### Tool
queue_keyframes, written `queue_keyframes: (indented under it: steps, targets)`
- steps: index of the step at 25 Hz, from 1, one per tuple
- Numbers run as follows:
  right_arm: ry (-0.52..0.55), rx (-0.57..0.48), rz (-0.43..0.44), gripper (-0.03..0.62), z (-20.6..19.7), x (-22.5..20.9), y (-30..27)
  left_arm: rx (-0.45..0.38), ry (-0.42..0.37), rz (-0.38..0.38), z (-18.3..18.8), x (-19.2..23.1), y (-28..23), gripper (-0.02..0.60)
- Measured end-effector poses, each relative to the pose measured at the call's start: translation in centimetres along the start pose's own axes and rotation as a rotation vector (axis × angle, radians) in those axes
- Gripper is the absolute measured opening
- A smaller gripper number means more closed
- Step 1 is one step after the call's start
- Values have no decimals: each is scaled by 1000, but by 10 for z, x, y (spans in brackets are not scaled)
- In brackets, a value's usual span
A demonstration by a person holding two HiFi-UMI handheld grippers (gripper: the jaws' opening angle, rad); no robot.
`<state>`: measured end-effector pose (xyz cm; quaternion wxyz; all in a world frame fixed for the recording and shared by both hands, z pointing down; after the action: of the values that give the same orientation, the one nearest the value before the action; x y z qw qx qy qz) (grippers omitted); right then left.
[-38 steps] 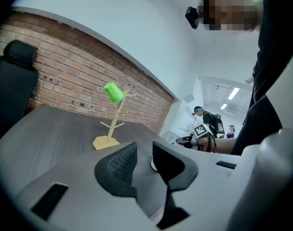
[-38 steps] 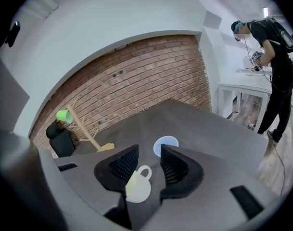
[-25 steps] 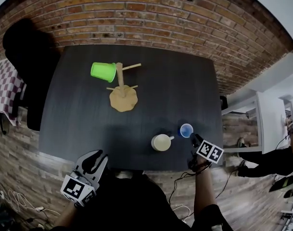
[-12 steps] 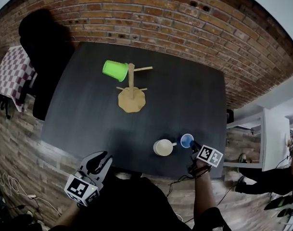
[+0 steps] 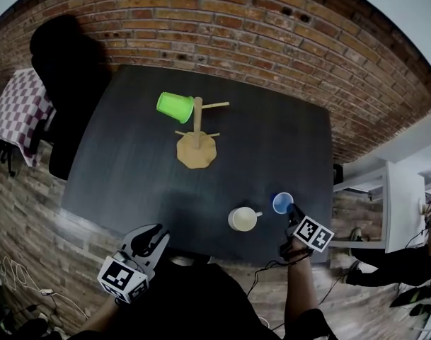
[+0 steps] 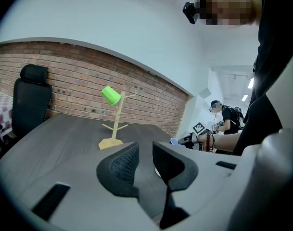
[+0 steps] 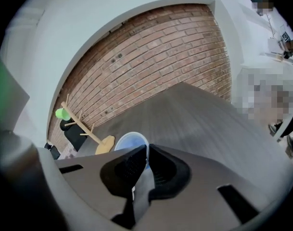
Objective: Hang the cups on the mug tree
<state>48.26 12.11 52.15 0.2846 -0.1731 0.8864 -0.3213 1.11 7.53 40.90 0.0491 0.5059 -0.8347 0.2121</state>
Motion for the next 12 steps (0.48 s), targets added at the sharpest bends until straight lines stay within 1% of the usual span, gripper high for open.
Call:
queue_keyframes:
  steps: [7, 12]
  targets:
    - [52, -89, 6, 41, 12, 34, 20, 3, 8, -24, 1, 14, 11, 97]
    - [135, -169, -19, 41, 25, 64, 32, 0, 23, -36, 1, 28, 23, 97]
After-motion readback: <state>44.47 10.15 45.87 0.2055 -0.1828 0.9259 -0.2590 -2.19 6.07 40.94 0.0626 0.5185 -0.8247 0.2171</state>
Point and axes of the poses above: the fingertips, and each gripper's own axes: y backward along the fingers, x to its left, z out of its top, the point moved 9 cm from there along y, backward along the fingers, and after that the axes turned 7 degrees about -z, right-handed, at the moved point
